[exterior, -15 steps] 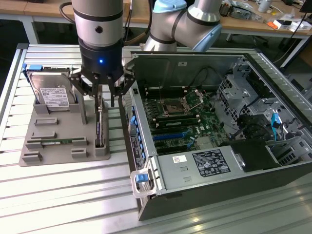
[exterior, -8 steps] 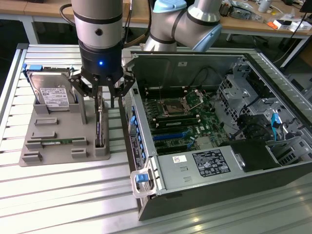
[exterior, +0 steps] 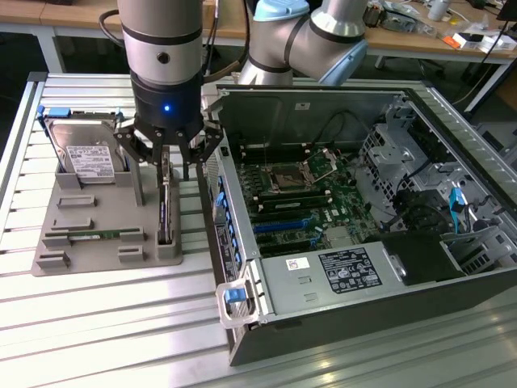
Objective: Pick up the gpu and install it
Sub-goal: 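Pick up the gpu and move the gpu toward the slot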
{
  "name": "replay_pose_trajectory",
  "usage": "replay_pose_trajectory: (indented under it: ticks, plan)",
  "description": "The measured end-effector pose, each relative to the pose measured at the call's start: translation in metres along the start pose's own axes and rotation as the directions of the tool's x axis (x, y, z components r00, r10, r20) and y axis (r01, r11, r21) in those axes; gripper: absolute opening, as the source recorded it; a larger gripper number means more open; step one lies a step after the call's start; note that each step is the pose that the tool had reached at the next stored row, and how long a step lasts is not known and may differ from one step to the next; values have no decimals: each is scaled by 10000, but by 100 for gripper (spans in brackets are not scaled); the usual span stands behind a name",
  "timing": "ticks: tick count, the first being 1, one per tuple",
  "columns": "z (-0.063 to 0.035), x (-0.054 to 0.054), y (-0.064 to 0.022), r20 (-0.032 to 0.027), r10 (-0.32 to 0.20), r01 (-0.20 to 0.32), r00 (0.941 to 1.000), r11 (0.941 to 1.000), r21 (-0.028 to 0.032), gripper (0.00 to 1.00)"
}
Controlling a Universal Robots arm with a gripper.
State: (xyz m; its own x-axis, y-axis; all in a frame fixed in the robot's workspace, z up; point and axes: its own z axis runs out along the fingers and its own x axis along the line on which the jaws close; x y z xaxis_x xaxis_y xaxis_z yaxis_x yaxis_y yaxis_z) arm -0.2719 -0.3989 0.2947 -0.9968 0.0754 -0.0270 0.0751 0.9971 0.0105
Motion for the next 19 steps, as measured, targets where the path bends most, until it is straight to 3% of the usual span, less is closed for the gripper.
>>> replay_pose_trajectory:
  ticks: [1,2,4,10,19]
  plan:
    - [7,1,0,0,0,0,10000,10000,0,42]
    - [90,47,-4,0,-1,1,10000,10000,2,42]
    - [91,179,-14,1,1,-1,10000,10000,0,42]
    - [113,185,-15,1,0,0,10000,10000,1,42]
    - [299,168,-15,5,-1,1,10000,10000,48,42]
